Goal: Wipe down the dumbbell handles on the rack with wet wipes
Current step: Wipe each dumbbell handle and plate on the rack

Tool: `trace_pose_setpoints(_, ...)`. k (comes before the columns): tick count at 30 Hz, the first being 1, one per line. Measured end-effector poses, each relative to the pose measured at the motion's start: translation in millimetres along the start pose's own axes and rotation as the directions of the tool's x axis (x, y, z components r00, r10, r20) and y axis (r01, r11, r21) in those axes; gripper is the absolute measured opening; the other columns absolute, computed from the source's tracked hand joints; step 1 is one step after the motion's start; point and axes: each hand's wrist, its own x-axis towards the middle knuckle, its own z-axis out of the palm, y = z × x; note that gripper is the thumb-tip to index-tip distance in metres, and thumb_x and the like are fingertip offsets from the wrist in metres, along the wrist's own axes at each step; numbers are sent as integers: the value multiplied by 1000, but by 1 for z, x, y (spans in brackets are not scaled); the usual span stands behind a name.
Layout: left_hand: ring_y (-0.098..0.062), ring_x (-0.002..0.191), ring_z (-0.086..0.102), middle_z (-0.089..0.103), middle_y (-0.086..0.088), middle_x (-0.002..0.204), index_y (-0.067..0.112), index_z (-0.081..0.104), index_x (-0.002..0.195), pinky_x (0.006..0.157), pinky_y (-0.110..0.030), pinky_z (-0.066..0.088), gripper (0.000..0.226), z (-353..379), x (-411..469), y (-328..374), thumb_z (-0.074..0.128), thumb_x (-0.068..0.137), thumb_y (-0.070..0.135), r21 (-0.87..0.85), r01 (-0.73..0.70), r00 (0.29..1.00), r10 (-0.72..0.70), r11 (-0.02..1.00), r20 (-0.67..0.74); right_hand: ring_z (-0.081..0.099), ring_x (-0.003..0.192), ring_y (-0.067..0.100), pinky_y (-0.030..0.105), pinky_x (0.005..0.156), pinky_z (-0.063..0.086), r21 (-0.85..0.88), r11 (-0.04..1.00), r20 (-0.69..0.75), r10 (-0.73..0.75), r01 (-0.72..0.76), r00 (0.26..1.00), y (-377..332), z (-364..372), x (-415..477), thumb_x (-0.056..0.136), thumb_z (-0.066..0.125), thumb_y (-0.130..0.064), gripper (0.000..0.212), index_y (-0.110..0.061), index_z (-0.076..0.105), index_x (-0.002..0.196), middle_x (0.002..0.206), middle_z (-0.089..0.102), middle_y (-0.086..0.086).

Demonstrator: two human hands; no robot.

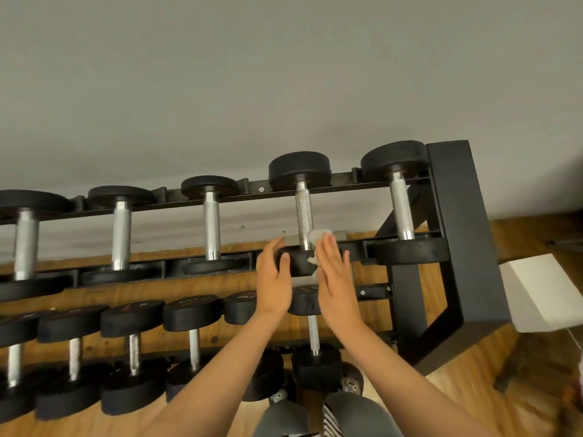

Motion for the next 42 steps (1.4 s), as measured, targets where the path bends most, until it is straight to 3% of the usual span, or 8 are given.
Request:
trace_pose_setpoints(6,0,147,18,25,8,159,24,23,154,118,-18,17,63,-9,-23,4,53,99,15,159,-322,935,288,933,208,28,145,10,33,123,4,-59,983,-45,-178,175,983,-4,4,-9,94,47,-3,47,-11,47,140,149,44,4)
trace_pose_setpoints(10,-5,145,27,34,3,157,22,25,154,119,-24,25,69,-7,-8,7,58,95,8,204,-536,813,435,819,387,55,121,2,23,115,29,54,992,-100,-104,110,989,-18,-16,10,90,57,6,38,-12,63,124,124,64,-1)
trace_pose_setpoints(13,-2,131,43,52,4,143,25,39,147,111,-19,34,60,-9,0,5,65,93,19,230,-513,844,439,827,308,58,105,-1,10,91,44,150,988,-111,-15,31,994,-23,-25,14,86,61,12,31,-8,66,109,109,63,-1)
trace_pose_setpoints(18,-4,126,50,60,6,134,22,62,129,109,-26,40,47,-10,3,2,72,84,33,218,-564,817,500,796,286,49,98,3,7,88,36,23,1000,-169,20,-16,985,-13,-28,14,79,77,-7,25,-26,70,94,95,56,-21)
trace_pose_setpoints(26,-7,102,65,71,2,112,15,69,116,92,-26,54,31,-13,13,7,72,86,9,124,-519,855,512,846,86,53,105,4,15,91,42,196,972,-149,158,-127,976,-25,-31,19,95,59,-21,10,-22,66,102,102,62,-7)
trace_pose_setpoints(31,-15,135,46,54,-7,142,10,58,133,115,-21,31,52,-10,9,-16,62,85,-10,280,-630,776,588,724,228,50,110,7,21,97,40,222,935,-175,318,-277,932,-20,-12,43,103,43,-22,21,-20,62,112,108,57,-5)
trace_pose_setpoints(36,-18,152,7,12,-5,165,15,15,155,123,-41,11,53,-1,-20,-38,26,105,27,395,-657,754,561,642,342,51,104,7,28,91,42,218,891,-206,441,-398,873,-13,11,64,104,37,-28,27,-20,61,112,110,60,-1)
trace_pose_setpoints(42,-8,130,49,59,-2,136,15,55,136,114,-36,36,44,1,5,-12,39,102,39,216,-529,848,509,820,146,55,101,10,25,81,40,148,904,-255,428,-402,867,-8,17,65,105,32,-27,28,-23,60,101,101,62,-7)
